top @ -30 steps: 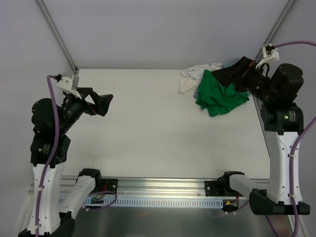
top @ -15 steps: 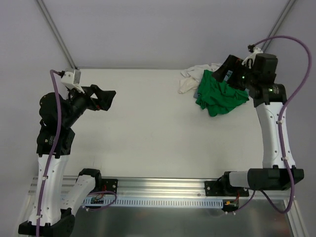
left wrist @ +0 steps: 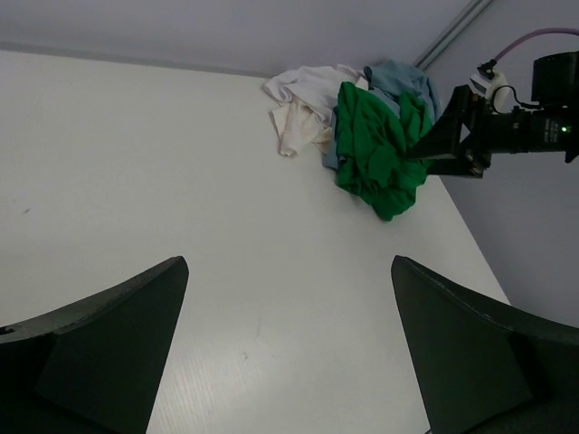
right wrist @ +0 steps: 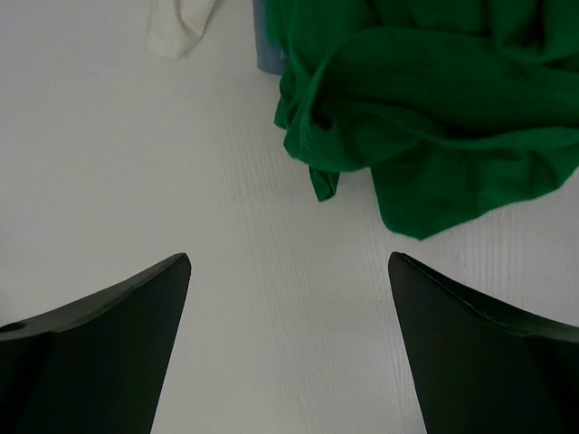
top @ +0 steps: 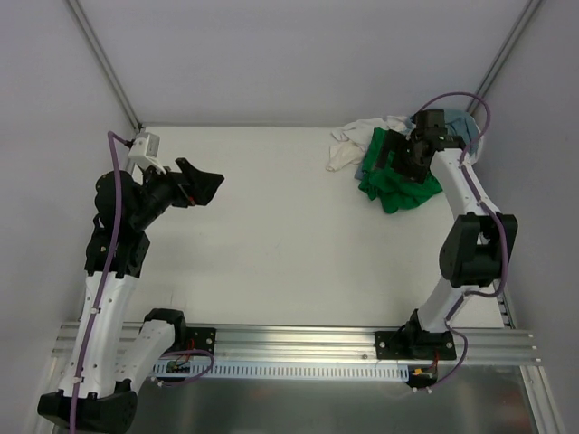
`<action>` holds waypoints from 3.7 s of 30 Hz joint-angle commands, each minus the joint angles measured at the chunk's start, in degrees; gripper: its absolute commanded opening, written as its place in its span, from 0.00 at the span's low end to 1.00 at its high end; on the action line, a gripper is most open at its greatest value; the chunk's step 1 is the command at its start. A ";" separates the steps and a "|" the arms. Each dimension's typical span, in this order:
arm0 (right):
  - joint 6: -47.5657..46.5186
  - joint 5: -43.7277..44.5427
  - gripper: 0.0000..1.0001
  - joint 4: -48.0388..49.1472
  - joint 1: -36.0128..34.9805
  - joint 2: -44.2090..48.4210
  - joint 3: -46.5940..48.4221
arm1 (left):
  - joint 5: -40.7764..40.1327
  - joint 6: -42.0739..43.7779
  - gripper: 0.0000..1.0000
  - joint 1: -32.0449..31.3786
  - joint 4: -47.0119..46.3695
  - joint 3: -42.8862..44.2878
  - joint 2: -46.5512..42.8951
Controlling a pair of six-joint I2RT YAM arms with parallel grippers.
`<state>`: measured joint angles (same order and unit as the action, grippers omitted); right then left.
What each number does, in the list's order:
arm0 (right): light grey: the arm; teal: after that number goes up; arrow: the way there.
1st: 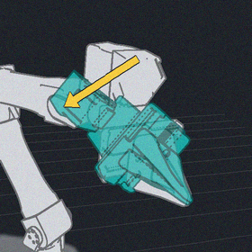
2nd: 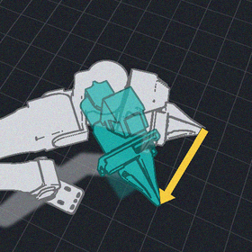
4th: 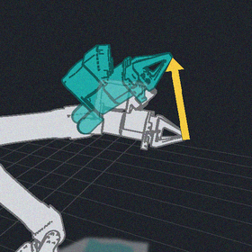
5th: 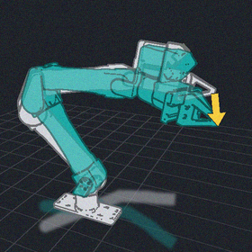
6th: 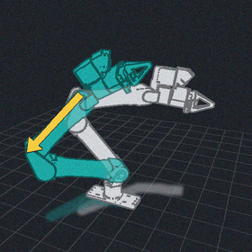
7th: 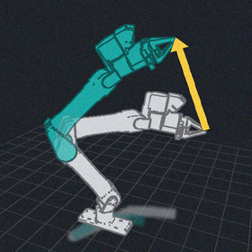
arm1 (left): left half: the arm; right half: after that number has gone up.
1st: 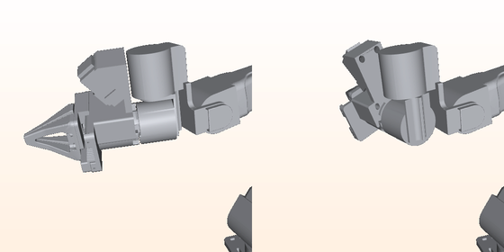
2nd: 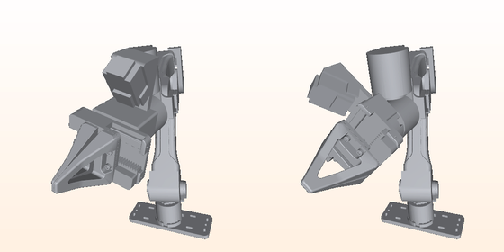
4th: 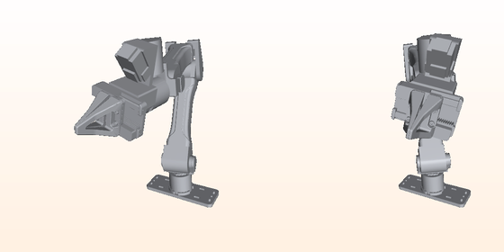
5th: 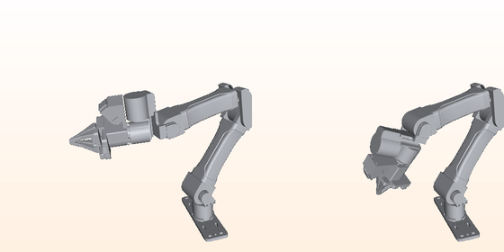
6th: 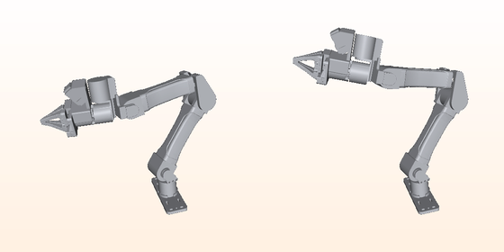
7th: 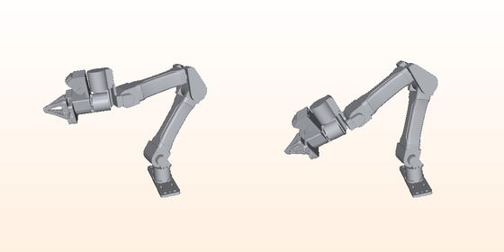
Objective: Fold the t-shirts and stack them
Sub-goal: Grab crumpled tshirt from the corner of the board with the right arm, then move the tshirt to the center of the board
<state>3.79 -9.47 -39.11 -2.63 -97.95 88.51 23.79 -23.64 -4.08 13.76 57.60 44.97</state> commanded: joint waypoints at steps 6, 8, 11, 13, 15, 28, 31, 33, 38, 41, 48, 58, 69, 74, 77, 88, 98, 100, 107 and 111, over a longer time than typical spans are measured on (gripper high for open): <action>1.74 -1.69 0.96 3.08 -1.58 -16.29 14.22 | 3.28 -1.76 0.99 -0.14 -2.78 4.09 2.31; 2.27 -1.60 0.96 2.29 -1.94 -19.97 16.95 | 3.28 -1.33 0.99 -0.14 -1.37 4.71 2.75; 2.71 -1.07 0.96 1.85 -1.85 -22.80 19.94 | 3.63 -0.80 0.99 -0.14 0.04 6.29 3.37; 2.62 -0.63 0.94 1.93 -1.94 -23.42 20.12 | 3.54 -0.53 0.99 -0.14 0.48 6.73 3.46; 2.54 -0.89 0.74 2.20 -1.85 -23.86 20.04 | 2.93 -0.09 0.99 -0.06 1.36 7.08 3.46; 1.04 4.55 0.01 0.18 -1.32 -17.73 16.26 | 2.84 -1.41 0.99 -0.14 -1.10 4.80 3.98; 0.87 7.97 0.01 -0.88 -0.27 -11.33 14.42 | 2.84 -1.06 0.99 -0.14 -1.19 4.53 3.98; 0.69 11.38 0.00 -1.14 1.48 -7.19 12.57 | 2.49 -0.27 0.99 -0.14 -1.19 4.10 3.72; -0.71 13.69 0.01 -6.06 5.70 5.19 14.67 | 2.57 0.08 0.99 -0.14 -2.24 2.17 3.20; -0.19 15.01 0.01 -8.52 7.47 11.98 15.46 | 3.10 -1.06 0.99 -0.14 -4.26 0.06 3.02; 2.54 12.46 0.01 -13.70 7.56 26.21 11.51 | 4.24 -5.36 0.99 -1.19 -13.83 -9.86 4.42; 3.50 1.85 0.00 -30.14 7.38 27.12 27.58 | 7.14 -10.90 0.99 -16.65 -33.96 -11.55 28.05; 10.78 -35.94 0.01 -16.04 -2.54 16.84 36.65 | 1.45 -5.90 0.99 -21.32 -30.47 -9.26 25.62; 28.52 -47.11 0.00 3.13 -7.55 13.41 37.53 | -1.37 -3.96 0.99 -21.32 -25.37 -10.58 20.95; 43.76 -52.21 0.01 25.66 -8.18 11.38 38.66 | -2.52 -4.05 0.99 -21.32 -23.88 -12.16 18.40; 74.52 -59.67 0.01 47.54 8.31 9.31 53.64 | -2.44 -5.19 0.99 -21.32 -22.20 -11.55 18.48; 31.76 -53.74 0.01 -20.87 18.98 26.30 27.87 | -3.49 -3.26 0.99 -21.32 -19.57 -6.72 20.42; 24.46 -48.74 0.00 -27.39 19.25 29.21 18.40 | -3.66 -2.21 0.99 -21.32 -18.69 -6.28 20.16; 11.80 -27.56 0.00 -45.15 19.42 40.29 -0.35 | -4.10 -0.18 0.99 -21.32 -17.10 -4.87 21.56; 8.08 -15.24 0.00 -47.64 19.42 44.15 -3.95 | -2.70 -1.67 0.99 -21.32 -18.85 -3.29 24.89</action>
<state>19.46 -36.47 -73.69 16.43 -58.67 85.08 20.45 -25.91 -25.45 -3.62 51.40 67.81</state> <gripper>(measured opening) 0.024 0.988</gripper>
